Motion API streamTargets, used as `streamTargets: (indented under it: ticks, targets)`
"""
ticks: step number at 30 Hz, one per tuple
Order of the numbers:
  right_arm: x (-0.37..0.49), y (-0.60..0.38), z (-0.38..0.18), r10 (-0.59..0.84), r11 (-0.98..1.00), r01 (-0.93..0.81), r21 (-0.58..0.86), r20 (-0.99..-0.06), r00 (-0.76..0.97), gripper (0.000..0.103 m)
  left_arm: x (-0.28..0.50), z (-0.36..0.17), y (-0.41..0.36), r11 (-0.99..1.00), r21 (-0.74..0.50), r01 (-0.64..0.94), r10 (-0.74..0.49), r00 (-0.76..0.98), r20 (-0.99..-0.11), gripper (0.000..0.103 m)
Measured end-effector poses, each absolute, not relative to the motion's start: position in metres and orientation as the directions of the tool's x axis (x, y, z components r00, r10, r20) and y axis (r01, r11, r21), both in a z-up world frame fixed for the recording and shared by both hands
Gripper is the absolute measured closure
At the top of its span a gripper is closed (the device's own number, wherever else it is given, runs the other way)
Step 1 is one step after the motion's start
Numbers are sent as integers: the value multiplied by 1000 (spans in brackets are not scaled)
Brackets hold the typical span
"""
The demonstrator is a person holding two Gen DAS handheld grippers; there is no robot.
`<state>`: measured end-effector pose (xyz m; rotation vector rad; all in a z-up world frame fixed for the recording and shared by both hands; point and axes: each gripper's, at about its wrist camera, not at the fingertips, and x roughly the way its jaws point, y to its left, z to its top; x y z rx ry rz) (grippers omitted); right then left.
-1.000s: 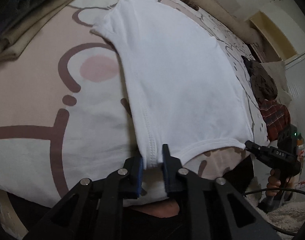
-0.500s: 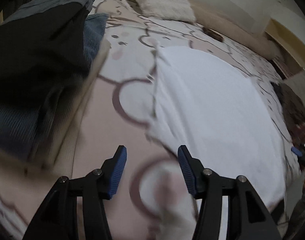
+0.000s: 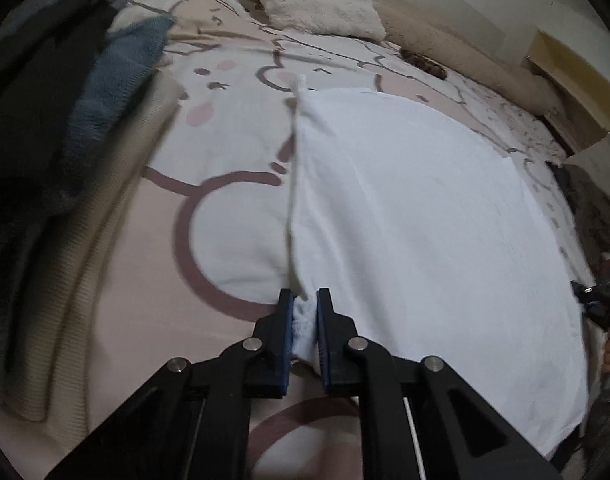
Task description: Fold clothes
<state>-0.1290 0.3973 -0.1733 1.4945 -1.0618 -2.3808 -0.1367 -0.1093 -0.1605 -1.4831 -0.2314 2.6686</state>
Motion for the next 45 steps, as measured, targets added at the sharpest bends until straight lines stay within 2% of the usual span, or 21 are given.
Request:
streamTargets:
  ticks: [4, 7, 10, 11, 12, 13, 14, 15, 18, 20, 22, 25, 30, 35, 39, 41, 45]
  targets:
    - [-121, 410, -156, -376, -777, -245, 580, -740, -558, 93, -132, -161, -110, -996, -83, 11, 65, -528, -847, 92]
    - [-122, 411, -165, -377, -780, -259, 570, -758, -532, 93, -130, -160, -98, -1000, 11, -27, 6, -549, -836, 92]
    - [-124, 399, -172, -334, -814, -250, 524, -775, -536, 90, -120, -151, -87, -993, 98, -69, -37, -603, -797, 88]
    - [-123, 395, -168, -320, -829, -237, 506, -778, -541, 86, -113, -145, -84, -988, 129, -86, -46, -627, -778, 80]
    - [-122, 392, -162, -310, -844, -223, 487, -784, -539, 68, -107, -140, -81, -983, 152, -105, -48, -648, -760, 69]
    - [-118, 387, -154, -290, -866, -204, 458, -790, -541, 39, -96, -133, -79, -974, 179, -136, -39, -680, -733, 63]
    - [-113, 384, -146, -260, -886, -189, 423, -792, -552, 28, -84, -127, -76, -964, 211, -164, -35, -708, -706, 54]
    - [-105, 378, -134, -216, -920, -153, 361, -793, -570, 23, -70, -122, -73, -944, 264, -196, -38, -734, -678, 52]
    - [-79, 356, -103, -87, -990, -35, 138, -783, -616, 23, -27, -111, -61, -863, 420, -281, -33, -799, -601, 52]
    - [-55, 332, -88, 23, -995, 56, -78, -759, -650, 24, 4, -110, -51, -790, 515, -332, -18, -827, -562, 52]
    - [-26, 310, -84, 105, -955, 130, -267, -714, -692, 35, 38, -115, -36, -685, 614, -391, 14, -850, -526, 52]
    - [13, 281, -86, 140, -861, 242, -448, -664, -734, 36, 79, -126, -19, -531, 719, -449, 68, -868, -492, 52]
    - [69, 243, -112, 140, -665, 416, -620, -651, -746, 36, 118, -155, -4, -339, 780, -527, 116, -846, -521, 52]
    - [104, 228, -141, 124, -502, 513, -696, -645, -754, 36, 126, -184, 4, -181, 818, -546, 114, -838, -534, 55]
    - [106, 220, -158, 126, -385, 509, -769, -591, -797, 37, 113, -193, 10, -125, 833, -538, 122, -842, -526, 56]
    - [107, 216, -167, 124, -324, 503, -801, -563, -817, 42, 105, -193, 15, -111, 842, -529, 133, -847, -515, 56]
    - [109, 208, -184, 112, -197, 480, -855, -506, -855, 46, 95, -193, 23, -89, 847, -524, 152, -847, -509, 58]
